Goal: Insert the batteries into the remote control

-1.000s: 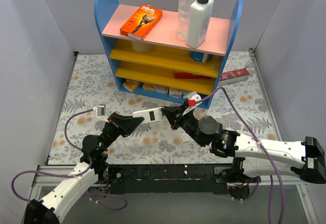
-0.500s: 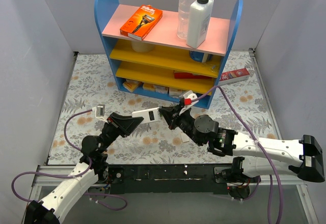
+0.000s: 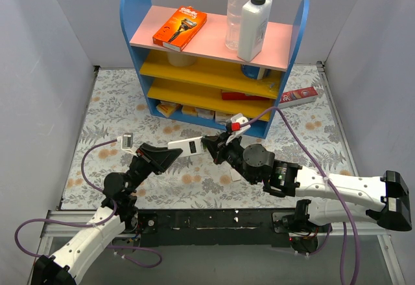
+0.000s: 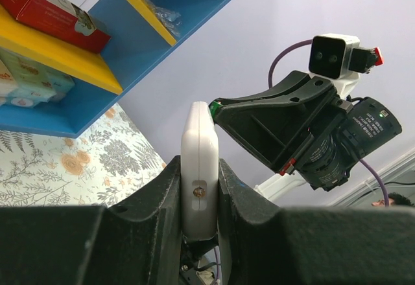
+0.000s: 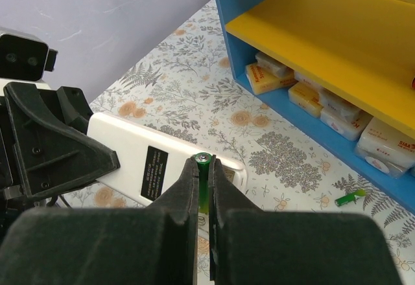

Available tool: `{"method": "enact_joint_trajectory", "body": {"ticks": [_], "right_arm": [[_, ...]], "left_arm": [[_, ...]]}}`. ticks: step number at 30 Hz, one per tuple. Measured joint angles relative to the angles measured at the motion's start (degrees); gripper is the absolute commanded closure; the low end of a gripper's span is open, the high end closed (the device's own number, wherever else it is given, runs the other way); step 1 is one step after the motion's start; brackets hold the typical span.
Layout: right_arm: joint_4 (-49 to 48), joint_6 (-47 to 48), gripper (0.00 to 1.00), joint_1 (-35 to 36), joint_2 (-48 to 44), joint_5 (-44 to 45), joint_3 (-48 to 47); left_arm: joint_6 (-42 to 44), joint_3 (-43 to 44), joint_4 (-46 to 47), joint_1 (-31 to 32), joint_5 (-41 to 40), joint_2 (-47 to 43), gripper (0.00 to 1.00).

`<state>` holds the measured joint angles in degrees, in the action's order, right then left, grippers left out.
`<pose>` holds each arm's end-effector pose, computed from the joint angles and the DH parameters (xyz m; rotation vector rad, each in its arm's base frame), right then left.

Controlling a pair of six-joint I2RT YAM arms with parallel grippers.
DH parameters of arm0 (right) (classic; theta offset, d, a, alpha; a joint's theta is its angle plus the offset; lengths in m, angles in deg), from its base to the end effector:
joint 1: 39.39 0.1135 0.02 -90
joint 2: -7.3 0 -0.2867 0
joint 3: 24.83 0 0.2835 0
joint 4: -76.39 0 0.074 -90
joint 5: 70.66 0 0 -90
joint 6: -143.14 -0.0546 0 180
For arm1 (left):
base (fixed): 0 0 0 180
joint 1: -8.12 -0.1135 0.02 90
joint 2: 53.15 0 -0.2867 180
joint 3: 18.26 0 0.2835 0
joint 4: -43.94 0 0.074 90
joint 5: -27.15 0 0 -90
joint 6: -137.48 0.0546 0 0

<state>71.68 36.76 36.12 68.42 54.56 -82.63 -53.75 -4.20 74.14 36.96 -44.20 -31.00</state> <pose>0.1013 0.2662 0.3510 -0.3215 1.5732 0.7873 0.1244 -0.0884 0.2290 -0.5865 1.4170 -2.1099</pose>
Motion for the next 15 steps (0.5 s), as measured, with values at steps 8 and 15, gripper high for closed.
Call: {"method": "enact_joint_trajectory", "body": {"ticks": [8, 15], "right_arm": [[2.03, -1.62, 0.99, 0.0, 0.02, 0.52, -0.85], [3.78, -2.16, 0.99, 0.02, 0.02, 0.72, -1.64]], "left_arm": [[0.02, 0.0, 0.02, 0.0, 0.11, -0.09, 1.0], [0.37, 0.0, 0.04, 0.0, 0.31, -0.09, 1.0]]}}
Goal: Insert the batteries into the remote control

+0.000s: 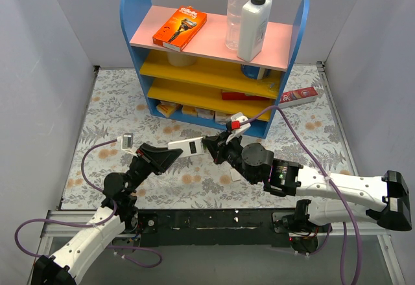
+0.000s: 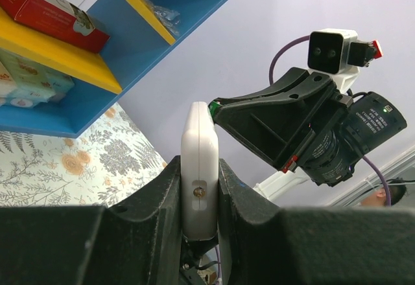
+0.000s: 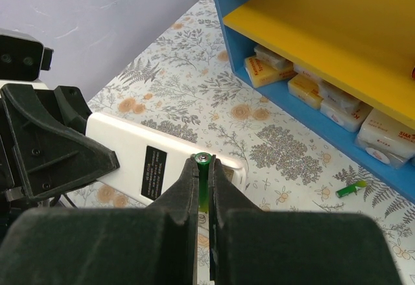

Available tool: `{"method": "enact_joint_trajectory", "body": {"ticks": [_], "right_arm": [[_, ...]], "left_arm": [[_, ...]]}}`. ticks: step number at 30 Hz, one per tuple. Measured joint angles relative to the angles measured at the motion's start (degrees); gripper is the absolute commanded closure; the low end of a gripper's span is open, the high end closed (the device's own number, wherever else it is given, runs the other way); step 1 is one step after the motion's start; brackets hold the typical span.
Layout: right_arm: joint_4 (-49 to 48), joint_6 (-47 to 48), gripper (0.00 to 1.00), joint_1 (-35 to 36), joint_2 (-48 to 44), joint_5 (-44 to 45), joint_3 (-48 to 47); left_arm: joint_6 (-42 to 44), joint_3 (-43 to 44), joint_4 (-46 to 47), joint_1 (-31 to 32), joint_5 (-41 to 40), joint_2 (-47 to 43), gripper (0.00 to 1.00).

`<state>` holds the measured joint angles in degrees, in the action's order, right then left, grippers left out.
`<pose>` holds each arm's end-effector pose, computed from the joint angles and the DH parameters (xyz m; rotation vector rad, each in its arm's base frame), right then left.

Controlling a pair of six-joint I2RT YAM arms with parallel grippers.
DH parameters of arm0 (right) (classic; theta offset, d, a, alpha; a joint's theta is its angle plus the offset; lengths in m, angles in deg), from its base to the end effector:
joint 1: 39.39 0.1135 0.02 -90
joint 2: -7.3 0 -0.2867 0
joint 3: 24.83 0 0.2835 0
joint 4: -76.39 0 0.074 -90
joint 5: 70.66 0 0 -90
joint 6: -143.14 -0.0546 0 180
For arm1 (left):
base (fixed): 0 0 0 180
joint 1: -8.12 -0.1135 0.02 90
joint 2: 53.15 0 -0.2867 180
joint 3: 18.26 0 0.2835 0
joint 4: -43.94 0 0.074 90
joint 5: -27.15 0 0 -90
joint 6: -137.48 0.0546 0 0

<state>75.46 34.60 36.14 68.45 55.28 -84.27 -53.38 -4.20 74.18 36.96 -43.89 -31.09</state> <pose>0.1018 0.2662 0.3545 -0.3055 1.6088 0.7811 0.1240 -0.0885 0.2293 -0.5746 1.4190 -2.1082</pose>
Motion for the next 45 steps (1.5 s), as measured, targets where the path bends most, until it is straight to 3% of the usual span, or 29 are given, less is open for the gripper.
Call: {"method": "enact_joint_trajectory", "body": {"ticks": [19, 32, 45], "right_arm": [[2.67, -1.36, 0.98, 0.26, -0.39, -0.2, -0.72], [2.21, -3.13, 0.72, 0.26, 0.09, -0.07, -0.7], [2.23, -3.8, 0.62, 0.37, 0.04, -0.42, -0.63]], "left_arm": [[0.72, 0.0, -0.04, 0.0, 0.35, -0.9, 1.0], [0.59, 0.0, -0.02, 0.0, 0.39, -0.87, 1.0], [-0.13, 0.0, 0.28, 0.0, 0.37, -0.7, 1.0]]}}
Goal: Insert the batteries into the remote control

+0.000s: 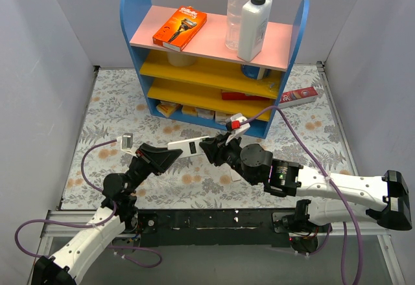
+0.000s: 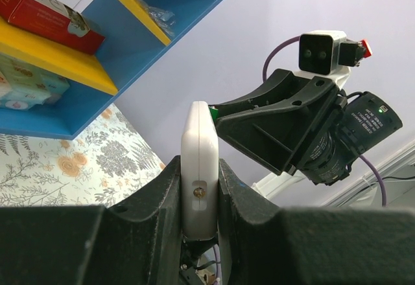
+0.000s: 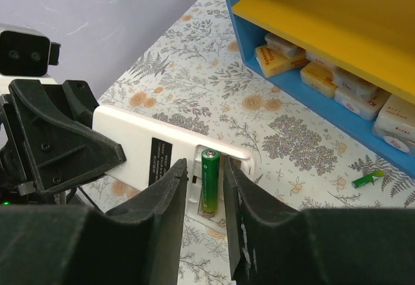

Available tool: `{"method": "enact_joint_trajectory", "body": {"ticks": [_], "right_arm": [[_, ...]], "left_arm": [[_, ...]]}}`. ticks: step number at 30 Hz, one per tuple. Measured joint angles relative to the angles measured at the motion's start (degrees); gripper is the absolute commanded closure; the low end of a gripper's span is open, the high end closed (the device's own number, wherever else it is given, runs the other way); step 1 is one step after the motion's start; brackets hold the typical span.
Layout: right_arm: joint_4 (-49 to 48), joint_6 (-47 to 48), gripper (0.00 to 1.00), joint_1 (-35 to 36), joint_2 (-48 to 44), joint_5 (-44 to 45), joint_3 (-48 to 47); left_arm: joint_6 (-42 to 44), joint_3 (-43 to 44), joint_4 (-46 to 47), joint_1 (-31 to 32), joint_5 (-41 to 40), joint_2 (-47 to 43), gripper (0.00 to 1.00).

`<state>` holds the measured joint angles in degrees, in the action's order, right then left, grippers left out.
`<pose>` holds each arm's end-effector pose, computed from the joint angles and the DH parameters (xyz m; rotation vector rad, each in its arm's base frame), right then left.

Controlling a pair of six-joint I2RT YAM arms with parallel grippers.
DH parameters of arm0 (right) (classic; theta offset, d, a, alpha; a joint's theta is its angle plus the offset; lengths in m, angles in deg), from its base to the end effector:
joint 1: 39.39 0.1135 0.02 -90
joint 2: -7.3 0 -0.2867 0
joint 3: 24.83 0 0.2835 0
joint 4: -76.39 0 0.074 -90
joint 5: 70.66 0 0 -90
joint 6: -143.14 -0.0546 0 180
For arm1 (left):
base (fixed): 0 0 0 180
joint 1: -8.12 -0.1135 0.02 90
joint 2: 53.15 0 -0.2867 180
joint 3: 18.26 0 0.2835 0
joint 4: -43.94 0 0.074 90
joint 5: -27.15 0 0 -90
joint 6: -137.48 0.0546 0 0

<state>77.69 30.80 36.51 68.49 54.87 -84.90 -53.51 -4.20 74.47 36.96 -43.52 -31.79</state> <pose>0.0999 0.2673 0.3542 -0.2813 1.6448 0.8217 0.1223 -0.0880 0.2314 -0.5568 1.4074 -2.1197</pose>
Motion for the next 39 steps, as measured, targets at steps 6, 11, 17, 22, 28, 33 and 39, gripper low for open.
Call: {"method": "enact_joint_trajectory", "body": {"ticks": [6, 11, 17, 22, 28, 33, 39], "right_arm": [[0.15, 0.17, 0.57, 0.02, -0.28, -0.42, 0.0], [0.61, 0.5, 0.54, 0.02, -0.83, -0.22, -0.02], [0.83, 0.81, 0.52, 0.02, -1.49, 0.15, -0.02], [1.31, 1.51, 0.4, 0.02, -1.97, 0.09, -0.02], [2.43, 3.74, 0.38, -0.02, -3.54, -1.6, -0.02], [3.13, 8.59, 0.38, -0.02, -5.81, -5.6, -0.02], [4.09, 19.65, 0.38, -0.04, -10.58, -11.02, -0.02]], "left_arm": [[-0.68, 0.0, 0.59, 0.0, 0.0, 1.33, 1.0], [-1.49, 0.0, 1.38, 0.0, 0.02, 2.54, 1.0], [-2.16, 0.0, 1.4, 0.0, -0.02, 2.86, 1.0], [-2.62, 0.0, 0.96, 0.0, -0.17, 2.86, 1.0], [-3.54, 0.0, 1.07, 0.0, -0.17, 3.06, 1.0], [-4.48, 0.0, 1.05, 0.0, 0.07, 3.34, 1.0], [-5.4, 0.0, 1.03, 0.0, 0.87, 2.86, 1.0]]}}
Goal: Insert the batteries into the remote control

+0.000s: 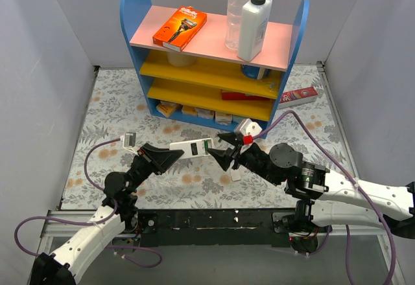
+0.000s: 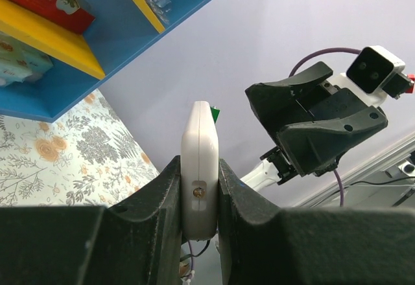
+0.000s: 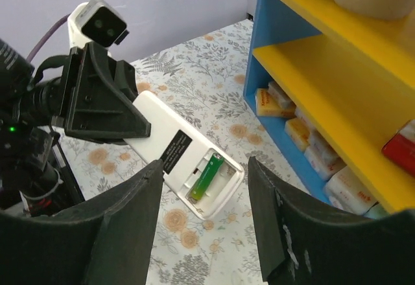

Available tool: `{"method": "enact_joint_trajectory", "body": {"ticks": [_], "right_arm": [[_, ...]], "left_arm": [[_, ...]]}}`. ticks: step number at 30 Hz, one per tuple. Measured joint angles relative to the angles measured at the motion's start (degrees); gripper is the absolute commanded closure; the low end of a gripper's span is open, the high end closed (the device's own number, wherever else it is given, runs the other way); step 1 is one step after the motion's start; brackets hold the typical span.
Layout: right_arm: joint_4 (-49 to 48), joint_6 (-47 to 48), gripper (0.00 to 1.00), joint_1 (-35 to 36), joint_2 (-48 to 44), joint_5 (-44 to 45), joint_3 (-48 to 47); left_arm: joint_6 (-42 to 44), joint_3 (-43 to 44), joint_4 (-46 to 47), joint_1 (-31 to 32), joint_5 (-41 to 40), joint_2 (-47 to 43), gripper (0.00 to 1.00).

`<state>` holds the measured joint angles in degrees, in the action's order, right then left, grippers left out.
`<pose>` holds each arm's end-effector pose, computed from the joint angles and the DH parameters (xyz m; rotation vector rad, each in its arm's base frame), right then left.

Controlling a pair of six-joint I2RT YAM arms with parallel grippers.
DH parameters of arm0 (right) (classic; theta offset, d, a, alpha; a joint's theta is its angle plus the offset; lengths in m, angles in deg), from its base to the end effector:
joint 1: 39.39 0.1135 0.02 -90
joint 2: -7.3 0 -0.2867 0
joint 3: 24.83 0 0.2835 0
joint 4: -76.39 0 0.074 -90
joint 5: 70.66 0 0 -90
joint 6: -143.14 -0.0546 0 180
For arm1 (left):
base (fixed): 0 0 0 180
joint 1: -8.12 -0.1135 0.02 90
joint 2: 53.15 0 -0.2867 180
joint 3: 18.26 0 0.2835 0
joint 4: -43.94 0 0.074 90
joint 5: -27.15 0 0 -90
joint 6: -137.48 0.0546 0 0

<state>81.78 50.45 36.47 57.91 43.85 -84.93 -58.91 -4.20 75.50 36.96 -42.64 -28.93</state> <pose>0.0809 0.2282 0.3907 -0.6193 1.4277 0.7758 0.1260 -0.0909 0.2268 -0.6490 1.4486 -2.1859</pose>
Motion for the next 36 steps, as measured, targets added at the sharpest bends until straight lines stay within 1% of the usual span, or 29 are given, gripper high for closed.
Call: {"method": "enact_joint_trajectory", "body": {"ticks": [5, 9, 15, 22, 27, 31, 36], "right_arm": [[2.89, 10.88, 0.39, -1.7, -2.58, -6.91, -0.17], [6.4, 18.73, 0.4, -5.29, -2.54, -15.74, -1.46], [11.91, 26.97, 0.46, -11.39, 0.17, -27.74, -5.64], [16.2, 31.34, 0.58, -14.8, 3.89, -35.95, -9.03], [17.9, 32.17, 0.59, -16.44, 5.64, -39.95, -9.16], [18.99, 32.68, 0.62, -17.42, 6.8, -41.83, -9.46], [19.58, 32.89, 0.63, -18.34, 7.76, -43.45, -9.7]], "left_arm": [[-0.57, 0.0, 0.02, 0.0, 0.66, -0.85, 1.0], [-0.63, 0.0, 0.0, 0.0, 1.42, -1.27, 1.0], [-0.76, 0.0, -0.17, 0.0, 2.4, -1.38, 1.0], [-0.59, 0.0, -0.52, 0.0, 3.15, -1.46, 1.0], [-0.52, 0.0, -0.52, 0.0, 3.21, -1.44, 1.0], [-0.46, 0.0, -0.5, 0.0, 3.23, -1.29, 1.0], [-0.28, 0.0, -0.57, 0.0, 3.28, -0.96, 1.0]]}}
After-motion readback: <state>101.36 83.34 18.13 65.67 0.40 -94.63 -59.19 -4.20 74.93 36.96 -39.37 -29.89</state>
